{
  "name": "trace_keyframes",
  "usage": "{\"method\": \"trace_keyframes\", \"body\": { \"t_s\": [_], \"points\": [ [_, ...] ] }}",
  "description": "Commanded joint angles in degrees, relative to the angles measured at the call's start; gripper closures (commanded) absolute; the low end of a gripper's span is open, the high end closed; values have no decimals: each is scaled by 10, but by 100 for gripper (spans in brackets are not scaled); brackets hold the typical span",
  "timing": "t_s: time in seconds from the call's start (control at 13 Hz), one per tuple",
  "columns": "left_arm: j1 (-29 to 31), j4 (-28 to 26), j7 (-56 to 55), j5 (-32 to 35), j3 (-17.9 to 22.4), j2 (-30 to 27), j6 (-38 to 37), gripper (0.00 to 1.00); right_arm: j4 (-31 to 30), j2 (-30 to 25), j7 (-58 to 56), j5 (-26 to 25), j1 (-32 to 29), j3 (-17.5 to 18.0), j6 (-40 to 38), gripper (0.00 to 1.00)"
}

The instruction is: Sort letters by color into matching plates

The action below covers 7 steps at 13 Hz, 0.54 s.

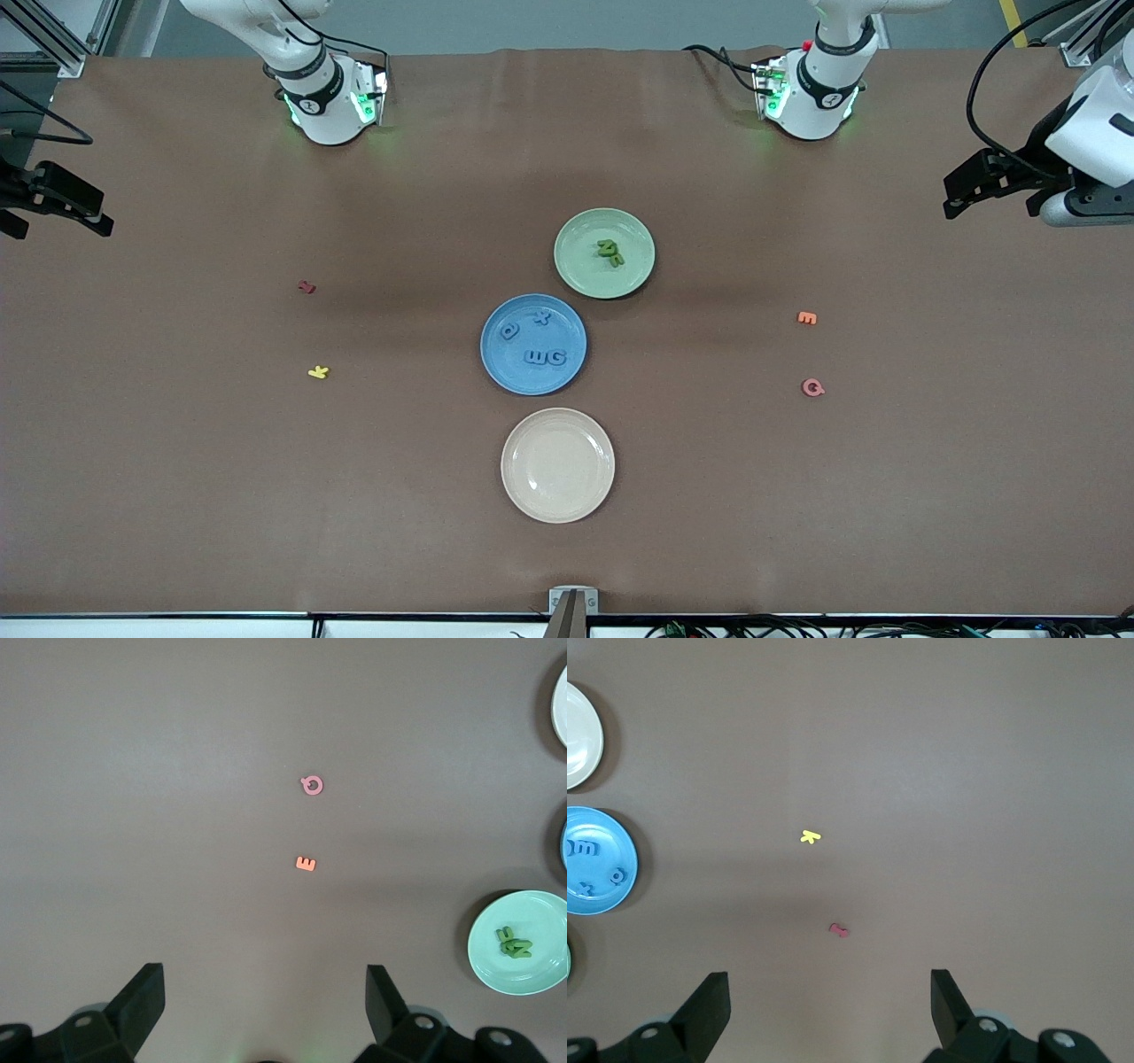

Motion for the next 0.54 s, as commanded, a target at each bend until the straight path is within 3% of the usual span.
{"method": "trace_keyframes", "body": {
  "t_s": [0.0,0.46],
  "points": [
    [0,23,6,-2,0,10,-17,0,12,5,-3,-6,-11,8,-4,0],
    [1,23,2,-8,0,9,-28,0,12,5,-3,-6,-11,8,-4,0]
  ]
}}
